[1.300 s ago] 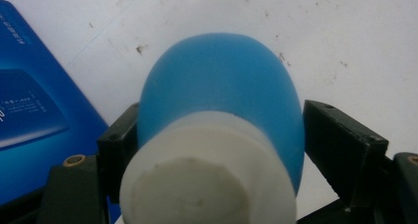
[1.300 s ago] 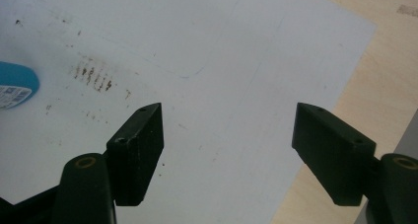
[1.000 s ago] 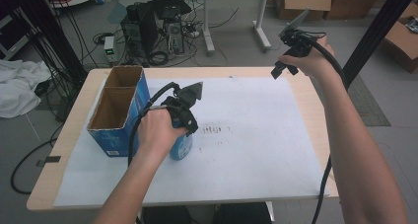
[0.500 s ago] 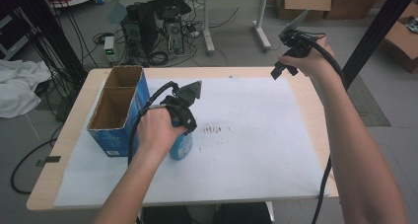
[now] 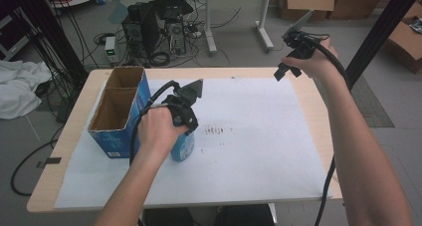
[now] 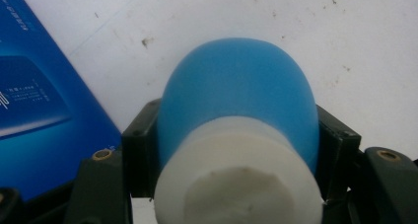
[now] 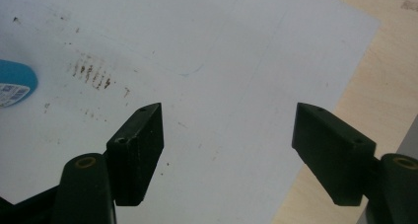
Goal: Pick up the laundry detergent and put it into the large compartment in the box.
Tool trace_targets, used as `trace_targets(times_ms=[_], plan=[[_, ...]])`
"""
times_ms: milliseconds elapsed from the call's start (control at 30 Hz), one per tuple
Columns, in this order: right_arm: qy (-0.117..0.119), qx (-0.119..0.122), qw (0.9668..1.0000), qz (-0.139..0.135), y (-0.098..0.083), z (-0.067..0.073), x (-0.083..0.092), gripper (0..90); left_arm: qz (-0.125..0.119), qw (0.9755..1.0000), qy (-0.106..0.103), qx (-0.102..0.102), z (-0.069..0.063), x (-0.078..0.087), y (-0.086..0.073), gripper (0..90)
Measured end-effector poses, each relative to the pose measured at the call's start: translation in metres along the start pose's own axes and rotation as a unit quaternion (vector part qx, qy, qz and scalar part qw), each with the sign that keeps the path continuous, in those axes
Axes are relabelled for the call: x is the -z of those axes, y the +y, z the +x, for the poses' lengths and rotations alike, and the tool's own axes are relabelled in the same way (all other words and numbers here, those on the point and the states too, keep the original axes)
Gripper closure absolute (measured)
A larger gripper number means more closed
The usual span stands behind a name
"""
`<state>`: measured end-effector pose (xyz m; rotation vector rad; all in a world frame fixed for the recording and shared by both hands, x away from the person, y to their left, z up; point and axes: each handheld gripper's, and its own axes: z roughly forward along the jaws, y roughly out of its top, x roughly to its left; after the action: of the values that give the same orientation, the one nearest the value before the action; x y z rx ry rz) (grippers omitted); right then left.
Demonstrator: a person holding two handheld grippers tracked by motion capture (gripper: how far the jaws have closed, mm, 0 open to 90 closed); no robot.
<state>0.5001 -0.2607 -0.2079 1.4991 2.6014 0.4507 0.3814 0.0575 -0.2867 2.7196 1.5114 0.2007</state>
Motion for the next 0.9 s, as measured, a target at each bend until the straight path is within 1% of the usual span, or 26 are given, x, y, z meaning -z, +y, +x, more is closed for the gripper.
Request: trace_targets(times_ms=[100, 133, 167, 233, 467, 500, 633, 667, 700, 733, 767, 900], plan=[[0.001, 0.000, 1.0000, 0.000, 0.000, 0.000, 0.000, 28.3, -0.001, 1.0000, -0.009, 0.001, 0.002, 0.001, 0.000, 36.6], [0.001, 0.000, 1.0000, 0.000, 0.000, 0.000, 0.000, 28.3, -0.001, 1.0000, -0.009, 0.001, 0.002, 0.001, 0.000, 37.1], [0.000, 0.000, 1.0000, -0.001, 0.000, -0.001, 0.000, 28.3, -0.001, 0.9999, -0.016, -0.001, 0.003, 0.002, 0.000, 37.7], [0.002, -0.003, 1.0000, 0.000, 0.000, 0.000, 0.000, 28.3, -0.003, 0.9999, -0.015, -0.002, 0.003, 0.002, 0.000, 37.8], [0.004, -0.004, 1.0000, -0.001, -0.001, 0.001, -0.001, 28.3, 0.002, 0.9999, -0.015, -0.005, 0.001, 0.002, 0.001, 38.0], [0.004, -0.003, 1.0000, -0.001, -0.001, 0.000, 0.000, 28.3, 0.004, 0.9999, -0.011, -0.012, 0.000, 0.003, 0.002, 38.1], [0.002, -0.001, 1.0000, -0.002, -0.001, 0.000, 0.001, 28.3, 0.008, 0.9998, -0.009, -0.016, -0.001, 0.004, 0.003, 38.1], [0.004, -0.003, 1.0000, -0.003, -0.001, 0.000, 0.001, 28.3, 0.010, 0.9997, -0.014, -0.014, 0.000, 0.007, 0.004, 38.1], [0.002, -0.001, 1.0000, -0.002, -0.002, 0.000, 0.001, 28.3, 0.010, 0.9997, -0.017, -0.013, 0.001, 0.010, 0.004, 38.1], [0.002, -0.001, 1.0000, -0.002, -0.002, 0.000, 0.001, 28.3, 0.010, 0.9997, -0.017, -0.013, 0.001, 0.010, 0.004, 38.1], [0.003, -0.002, 1.0000, -0.003, -0.002, 0.000, 0.002, 28.3, 0.010, 0.9997, -0.022, -0.009, 0.002, 0.016, 0.004, 38.1], [0.002, -0.002, 1.0000, -0.004, -0.002, 0.000, 0.003, 28.3, 0.011, 0.9997, -0.021, -0.010, 0.006, 0.034, 0.004, 38.1]])
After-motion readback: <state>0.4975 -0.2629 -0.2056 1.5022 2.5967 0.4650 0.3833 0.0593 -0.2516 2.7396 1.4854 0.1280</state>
